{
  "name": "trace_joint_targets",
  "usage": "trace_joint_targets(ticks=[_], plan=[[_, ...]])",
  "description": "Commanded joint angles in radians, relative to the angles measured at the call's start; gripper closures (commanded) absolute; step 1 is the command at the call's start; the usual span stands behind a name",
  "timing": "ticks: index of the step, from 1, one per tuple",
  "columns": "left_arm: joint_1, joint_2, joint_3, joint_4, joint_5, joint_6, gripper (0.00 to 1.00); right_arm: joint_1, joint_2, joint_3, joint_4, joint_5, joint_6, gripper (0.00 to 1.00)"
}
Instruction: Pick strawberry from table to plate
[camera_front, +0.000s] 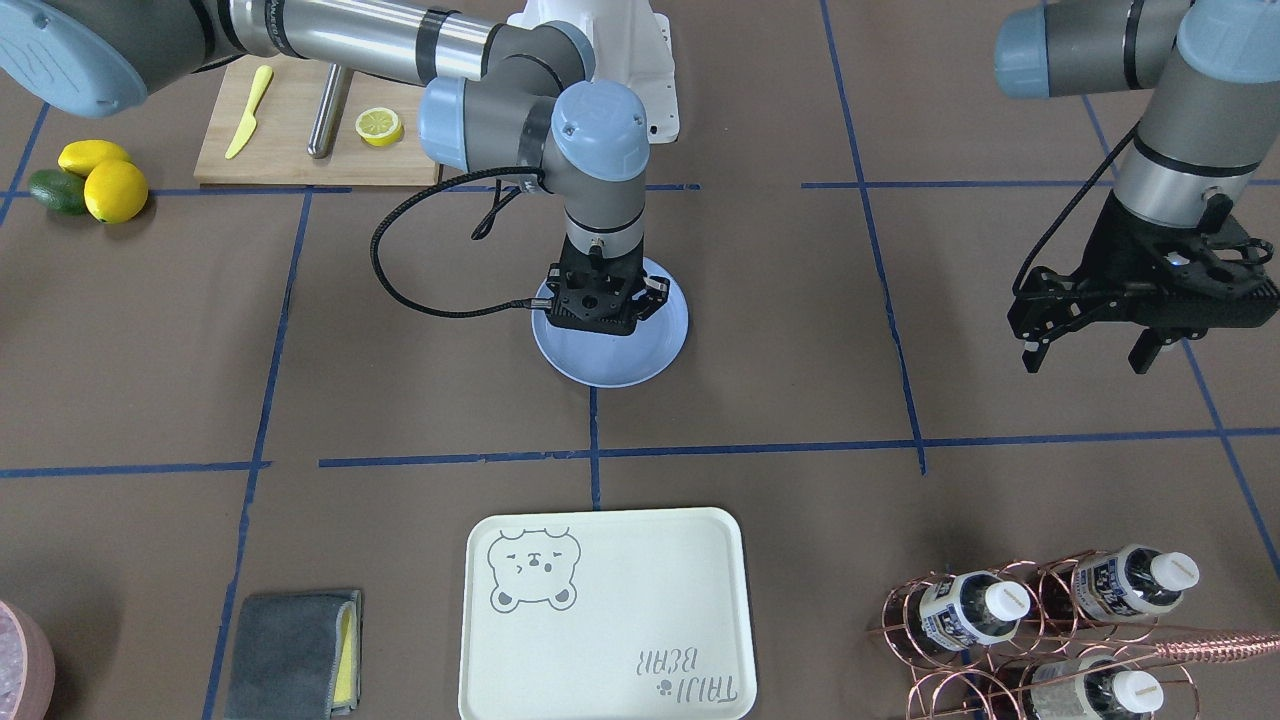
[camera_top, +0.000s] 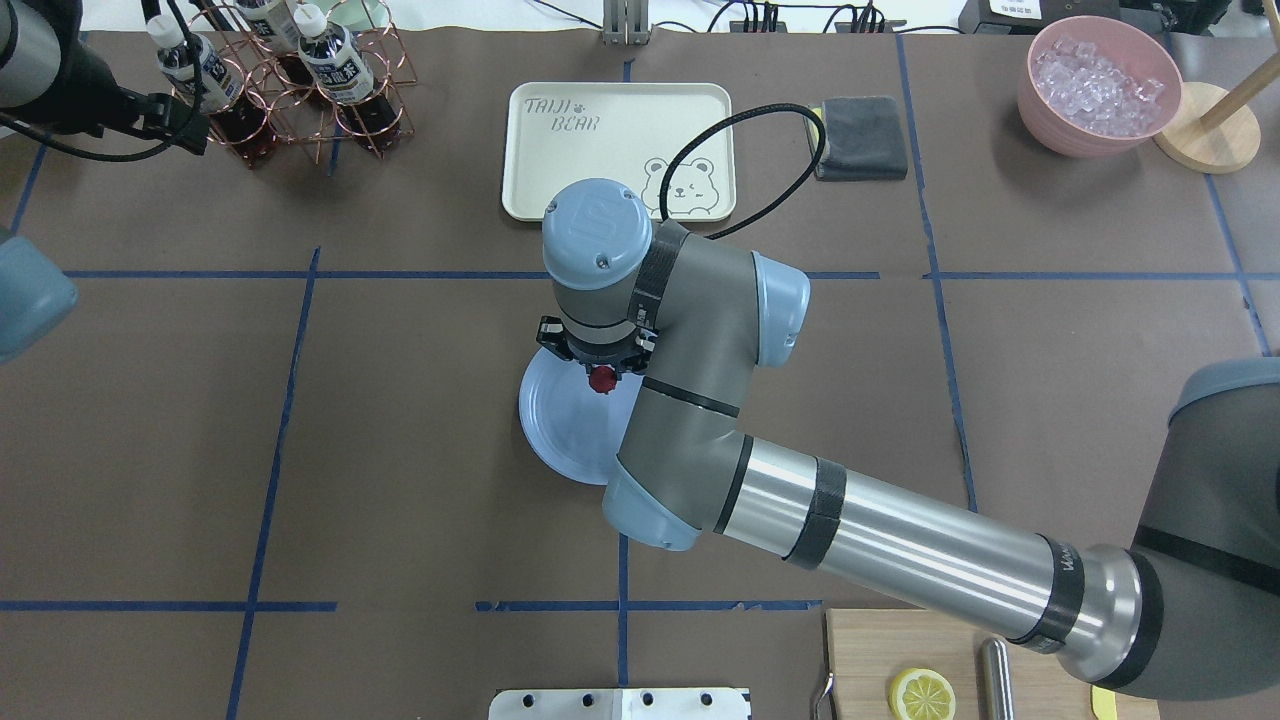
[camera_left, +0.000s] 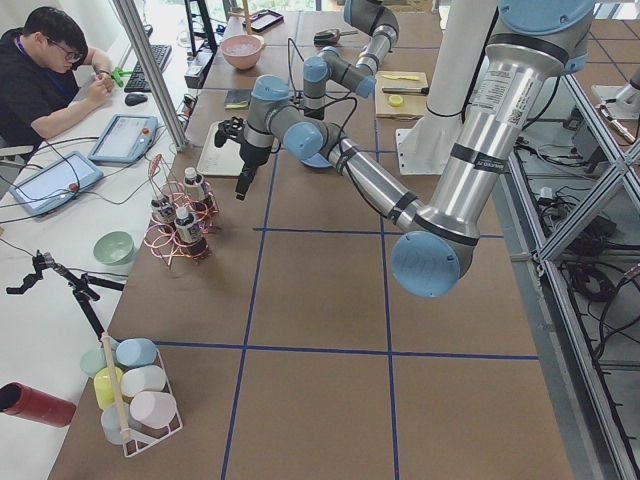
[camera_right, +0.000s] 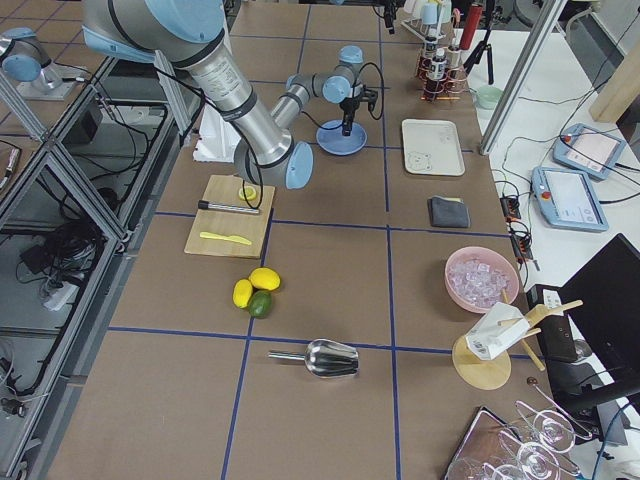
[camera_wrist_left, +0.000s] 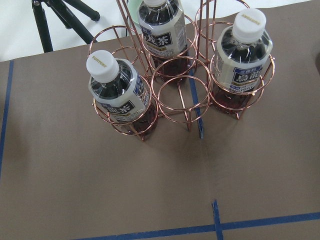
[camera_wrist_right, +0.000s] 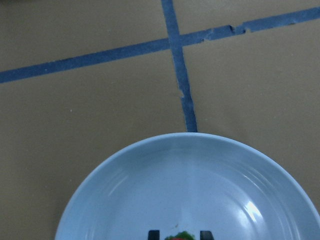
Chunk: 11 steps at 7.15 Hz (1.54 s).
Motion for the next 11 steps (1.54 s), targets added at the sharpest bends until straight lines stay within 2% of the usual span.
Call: trace_joint_targets(ticks=[1,2,3,4,6,7,8,9,10,11], plan=[[0.0,0.0,0.009,-0.004,-0.001,-0.001,0.0,-0.005,0.0,-0.024,0.03,0.0,0.004,1.0],[0.0,-0.001,0.011,-0.005,-0.002,-0.001,0.0,-0.005,-0.001,-0.028,0.03,0.0,0.004,0.97],[0.0,0.0,0.012,-0.005,-0.008,-0.001,0.0,-0.007,-0.004,-0.028,0.03,0.0,0.005,0.61],[0.0,-0.001,0.014,-0.005,-0.008,-0.001,0.0,-0.008,-0.001,-0.026,0.028,0.0,0.008,0.01],[-0.003,-0.001,0.027,-0.01,-0.008,0.0,0.0,-0.001,-0.008,0.03,0.022,0.006,0.037,0.0],[-0.003,-0.001,0.027,-0.01,-0.008,0.0,0.0,0.025,-0.011,0.101,-0.039,0.015,0.037,0.0],[-0.003,-0.001,0.027,-0.01,-0.008,0.0,0.0,0.071,-0.027,0.246,-0.193,0.024,0.025,0.0],[-0.015,-0.001,0.027,-0.008,-0.008,0.006,0.0,0.122,-0.088,0.432,-0.37,0.023,-0.074,0.0],[-0.04,-0.001,0.035,-0.005,-0.036,0.055,0.0,0.191,-0.18,0.565,-0.45,0.026,-0.22,0.0],[-0.079,-0.001,0.066,-0.001,-0.1,0.118,0.0,0.269,-0.263,0.615,-0.446,0.059,-0.34,0.0]])
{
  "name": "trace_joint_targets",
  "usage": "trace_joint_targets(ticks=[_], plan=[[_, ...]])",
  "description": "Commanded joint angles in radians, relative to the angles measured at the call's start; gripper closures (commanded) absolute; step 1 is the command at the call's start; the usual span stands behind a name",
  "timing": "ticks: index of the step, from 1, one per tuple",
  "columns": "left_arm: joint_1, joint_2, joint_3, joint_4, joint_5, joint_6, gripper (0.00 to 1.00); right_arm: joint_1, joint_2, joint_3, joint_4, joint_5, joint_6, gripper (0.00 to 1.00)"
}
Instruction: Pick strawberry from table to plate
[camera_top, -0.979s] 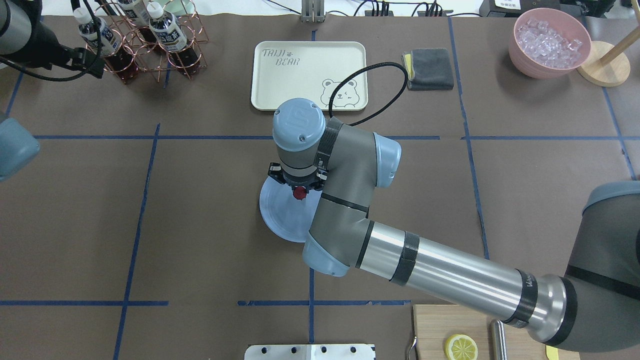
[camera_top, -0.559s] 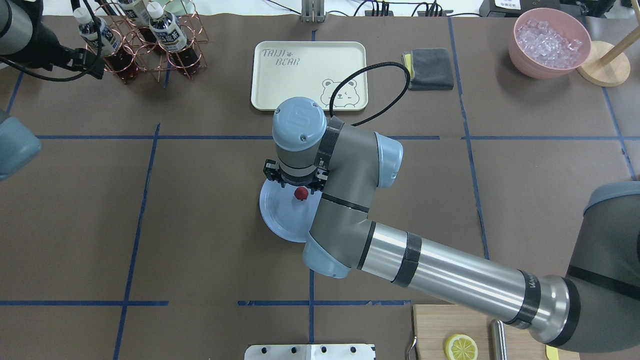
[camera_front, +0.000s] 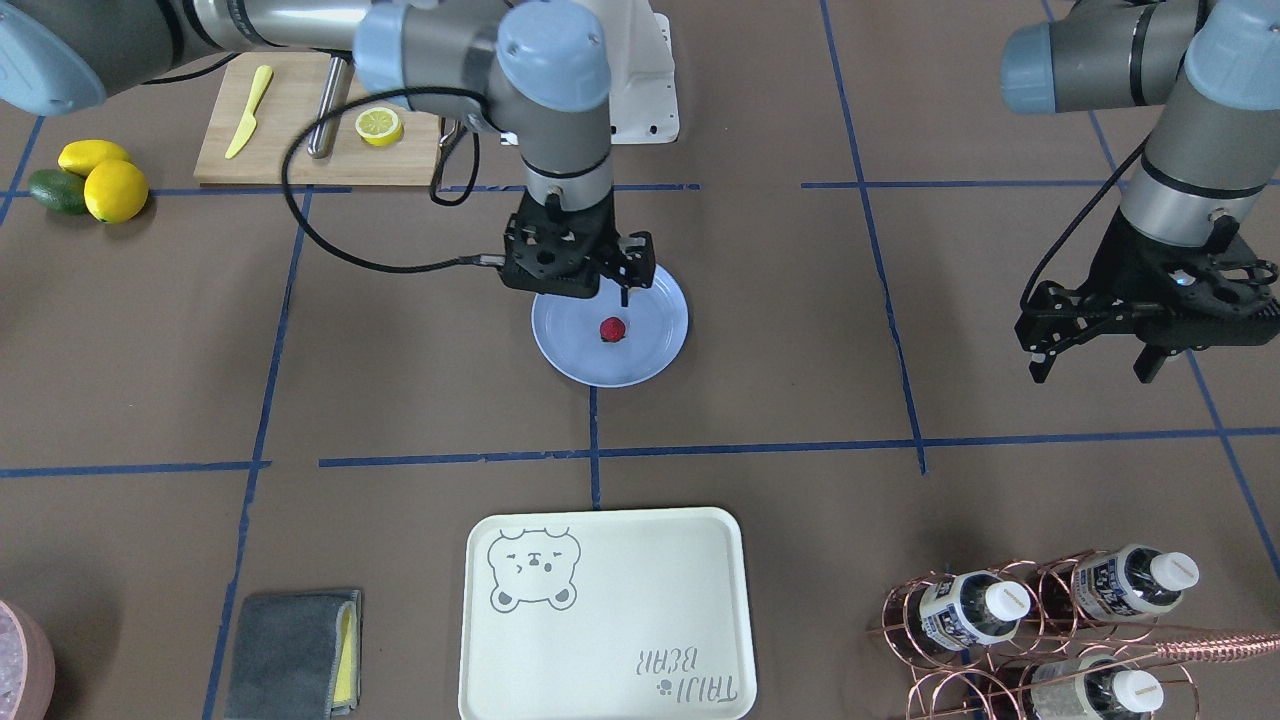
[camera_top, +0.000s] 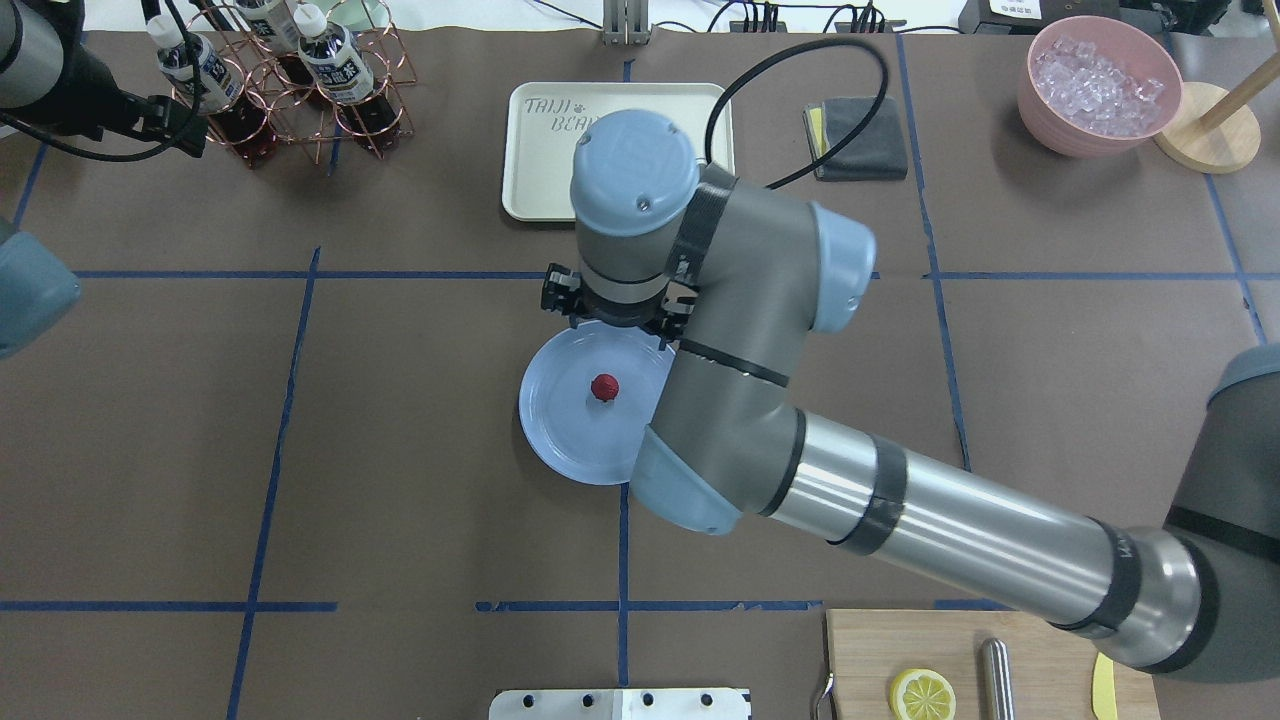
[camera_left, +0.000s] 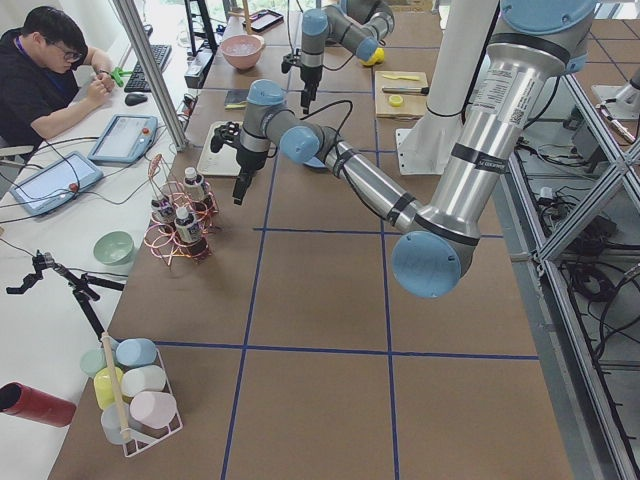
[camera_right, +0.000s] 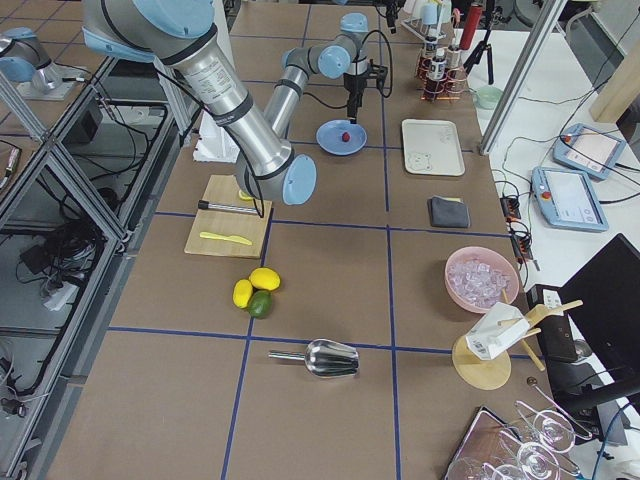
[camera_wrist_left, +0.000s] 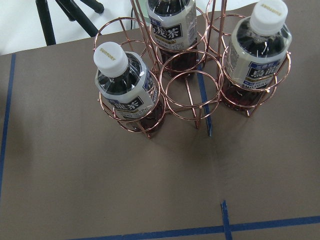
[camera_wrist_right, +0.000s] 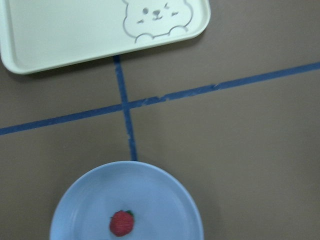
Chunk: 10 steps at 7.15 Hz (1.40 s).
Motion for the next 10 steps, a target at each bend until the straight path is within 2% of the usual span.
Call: trace_joint_targets(ticks=[1,3,5,6,7,8,10], plan=[[-0.08,0.0,0.047,0.006,-0.065,0.161,0.0,0.175,-0.158,0.111,-0.042,0.1,-0.293,0.0],[-0.183,0.03,0.114,0.011,-0.078,0.346,0.0,0.363,-0.3,0.111,0.014,0.262,-0.583,0.0],[-0.298,0.041,0.294,-0.007,-0.097,0.538,0.0,0.493,-0.478,0.135,0.103,0.332,-0.815,0.0],[-0.313,0.046,0.323,-0.008,-0.129,0.571,0.0,0.576,-0.564,0.135,0.122,0.381,-0.982,0.0],[-0.348,0.075,0.32,-0.008,-0.204,0.597,0.0,0.651,-0.65,0.125,0.124,0.418,-1.167,0.0],[-0.387,0.098,0.316,0.003,-0.242,0.657,0.0,0.687,-0.667,0.125,0.124,0.433,-1.181,0.0],[-0.418,0.133,0.308,-0.001,-0.252,0.659,0.0,0.705,-0.672,0.123,0.131,0.431,-1.181,0.0]])
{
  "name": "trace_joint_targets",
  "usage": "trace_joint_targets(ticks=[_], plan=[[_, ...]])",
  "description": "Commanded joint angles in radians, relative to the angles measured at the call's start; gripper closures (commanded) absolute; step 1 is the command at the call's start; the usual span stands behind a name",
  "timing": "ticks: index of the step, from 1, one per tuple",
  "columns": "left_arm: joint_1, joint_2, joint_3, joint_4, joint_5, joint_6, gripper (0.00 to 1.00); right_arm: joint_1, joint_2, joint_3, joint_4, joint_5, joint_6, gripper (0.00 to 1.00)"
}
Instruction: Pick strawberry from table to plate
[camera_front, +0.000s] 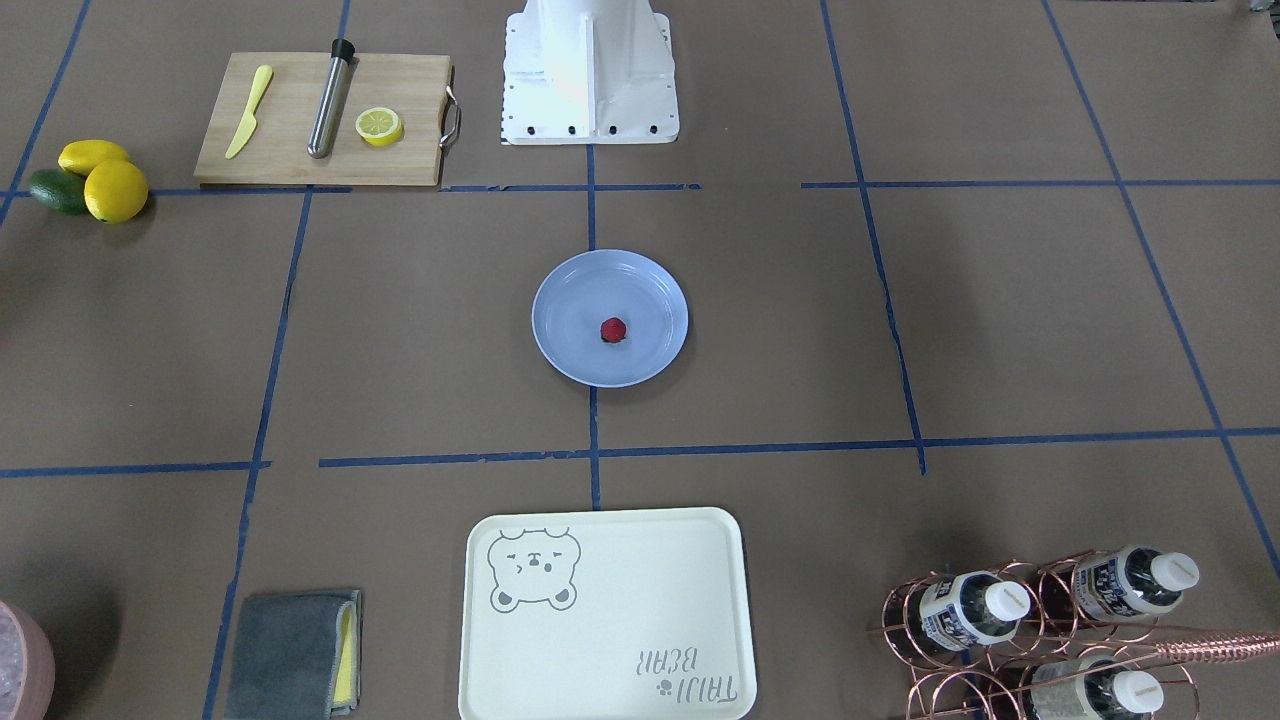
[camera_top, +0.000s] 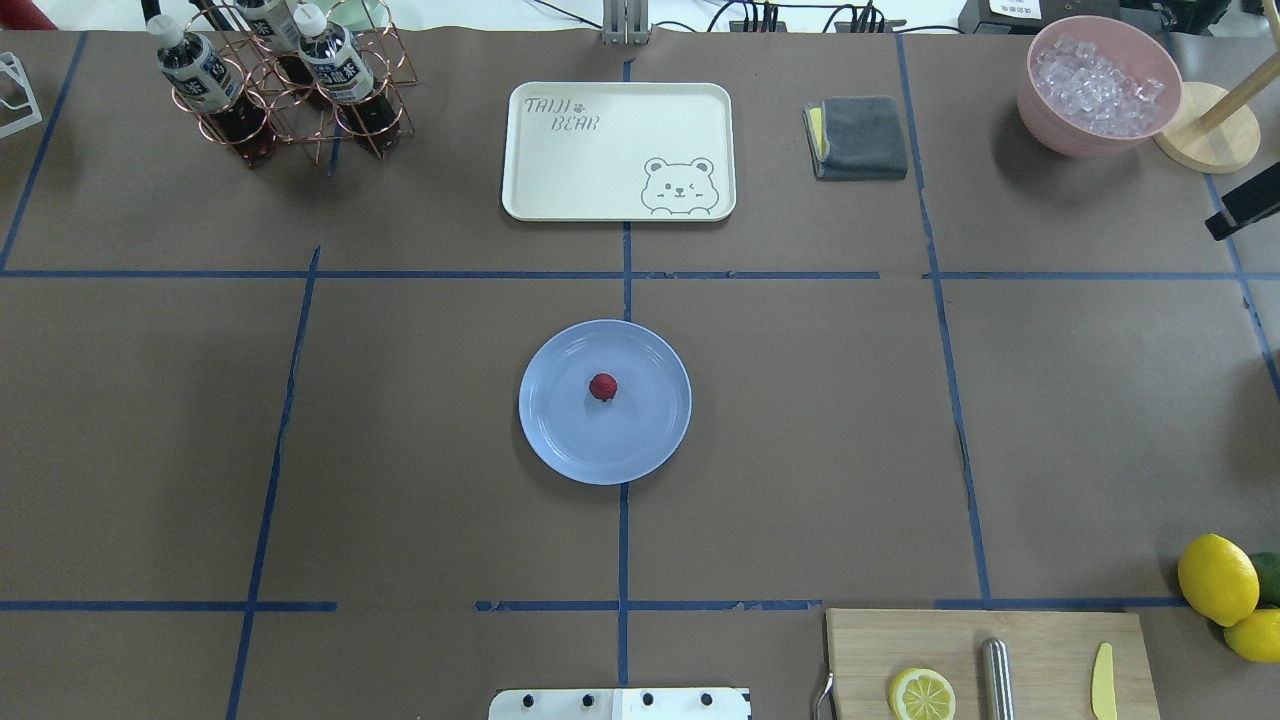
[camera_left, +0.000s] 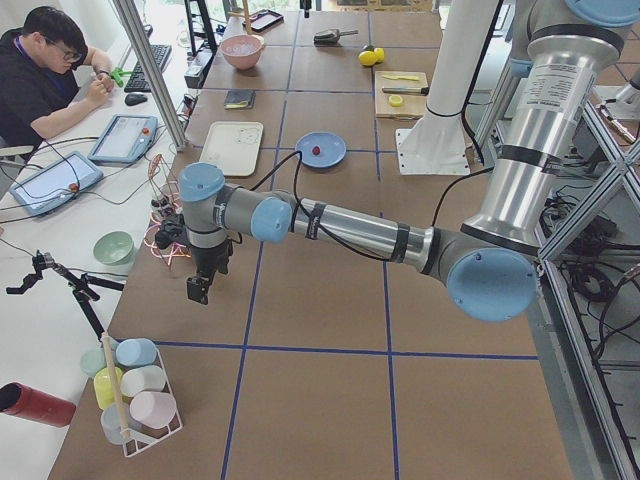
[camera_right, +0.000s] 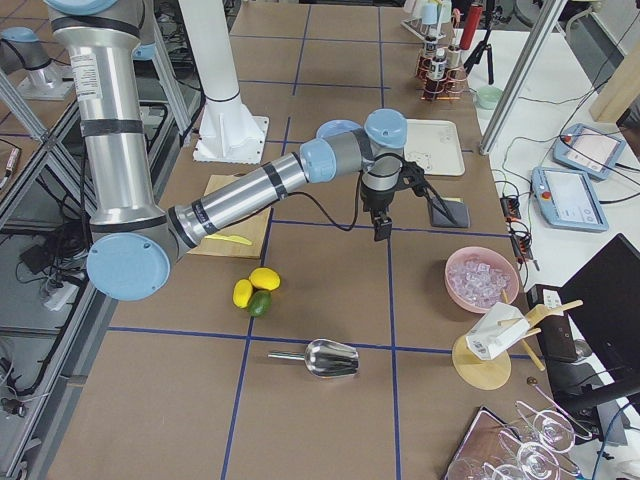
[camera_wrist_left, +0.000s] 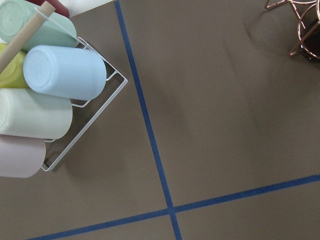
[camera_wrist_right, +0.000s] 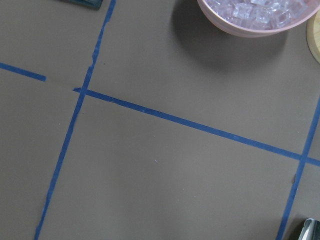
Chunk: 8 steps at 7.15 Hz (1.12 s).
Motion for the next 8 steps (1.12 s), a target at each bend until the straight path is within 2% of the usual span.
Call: trace_joint_targets(ticks=[1,2,3,4,5,7,8], plan=[[-0.07,0.026,-0.031,-0.002,-0.012,0.013,0.0,0.023,0.005,-0.016,0.008,0.0,0.006,0.0],[-0.09,0.041,-0.052,-0.002,-0.012,0.013,0.0,0.029,0.008,-0.015,0.081,0.005,0.007,0.0],[-0.092,0.093,-0.048,-0.001,-0.007,0.013,0.0,0.06,-0.049,-0.02,0.127,0.041,0.006,0.0],[-0.092,0.158,-0.063,-0.002,-0.012,0.011,0.0,0.071,-0.062,-0.033,0.129,0.031,0.0,0.0],[-0.092,0.186,-0.071,-0.007,-0.015,0.011,0.0,0.071,-0.058,-0.097,0.131,0.023,-0.006,0.0],[-0.089,0.178,-0.083,-0.007,-0.137,-0.003,0.0,0.071,-0.064,-0.112,0.134,0.025,-0.009,0.0],[-0.081,0.182,-0.107,0.002,-0.136,-0.006,0.0,0.071,-0.106,-0.098,0.137,0.029,-0.008,0.0]])
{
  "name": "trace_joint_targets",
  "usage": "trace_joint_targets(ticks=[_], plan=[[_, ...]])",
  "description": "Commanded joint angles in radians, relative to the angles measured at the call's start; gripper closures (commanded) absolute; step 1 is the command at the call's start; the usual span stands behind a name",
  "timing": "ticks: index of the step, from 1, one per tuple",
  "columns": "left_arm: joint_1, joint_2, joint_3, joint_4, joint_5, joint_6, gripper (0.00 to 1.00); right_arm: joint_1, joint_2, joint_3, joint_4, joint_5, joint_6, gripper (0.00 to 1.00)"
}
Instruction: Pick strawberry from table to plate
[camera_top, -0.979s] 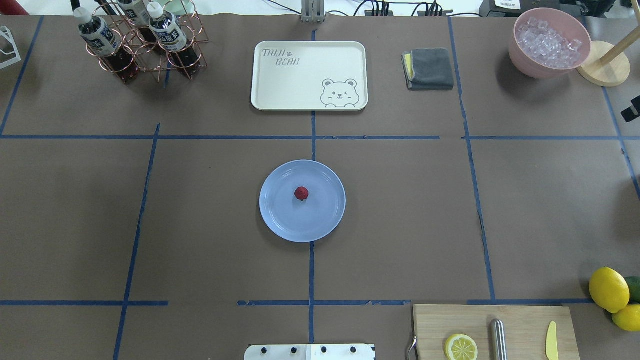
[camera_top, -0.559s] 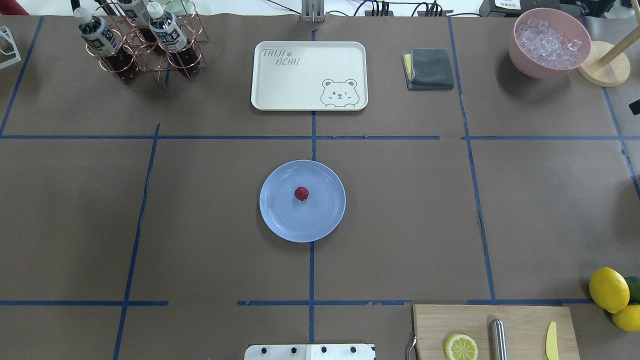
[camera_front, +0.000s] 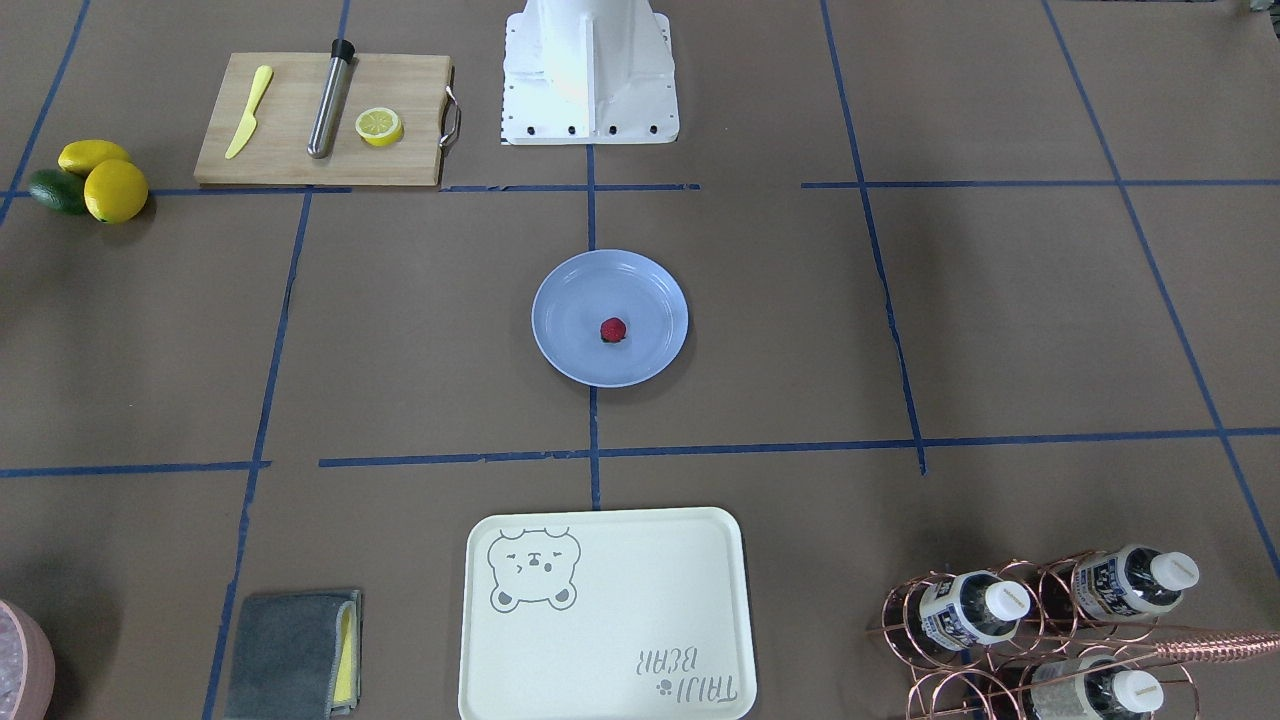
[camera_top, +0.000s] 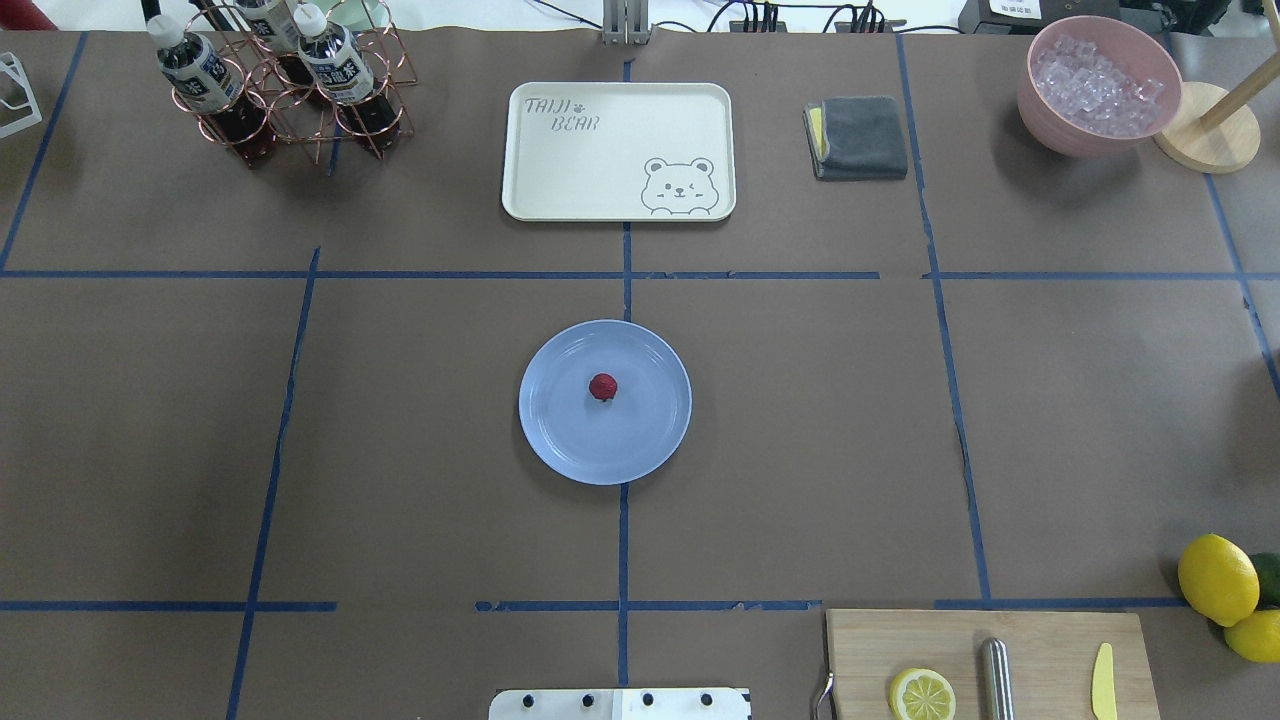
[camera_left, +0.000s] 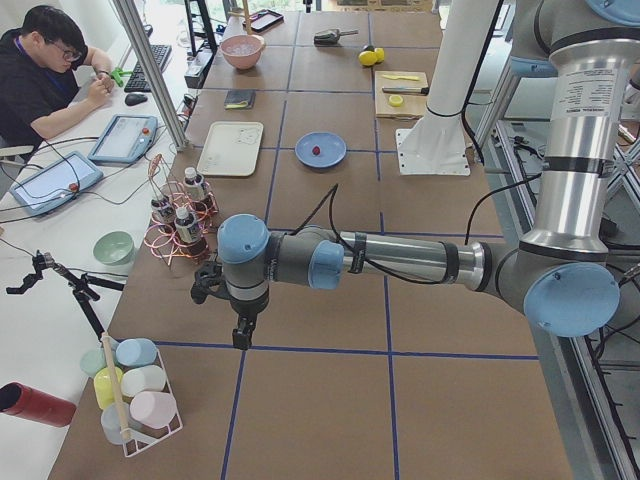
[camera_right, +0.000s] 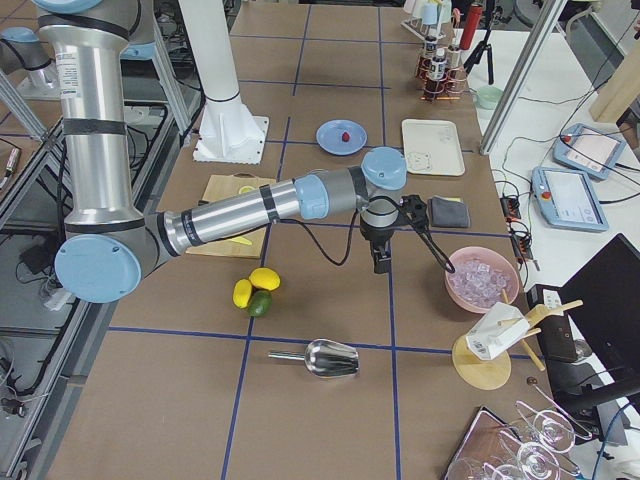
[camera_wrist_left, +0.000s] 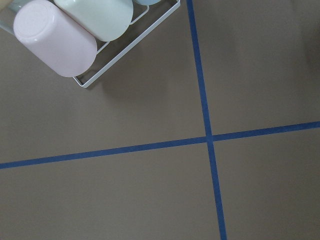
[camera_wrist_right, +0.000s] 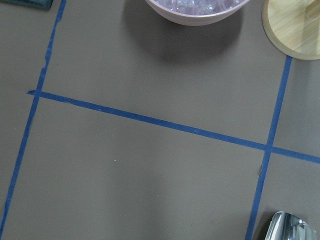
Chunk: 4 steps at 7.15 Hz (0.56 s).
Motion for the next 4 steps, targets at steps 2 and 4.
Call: trace_joint_targets(ticks=[2,4], plan=[[0.038,-0.001,-0.015,0.003,-0.014,-0.065,0.0,0.015,-0.05,0.029,0.004,0.004,-0.004,0.0],[0.061,0.003,0.003,0.003,0.0,-0.07,0.0,0.025,-0.059,0.014,0.002,-0.004,0.01,0.0]])
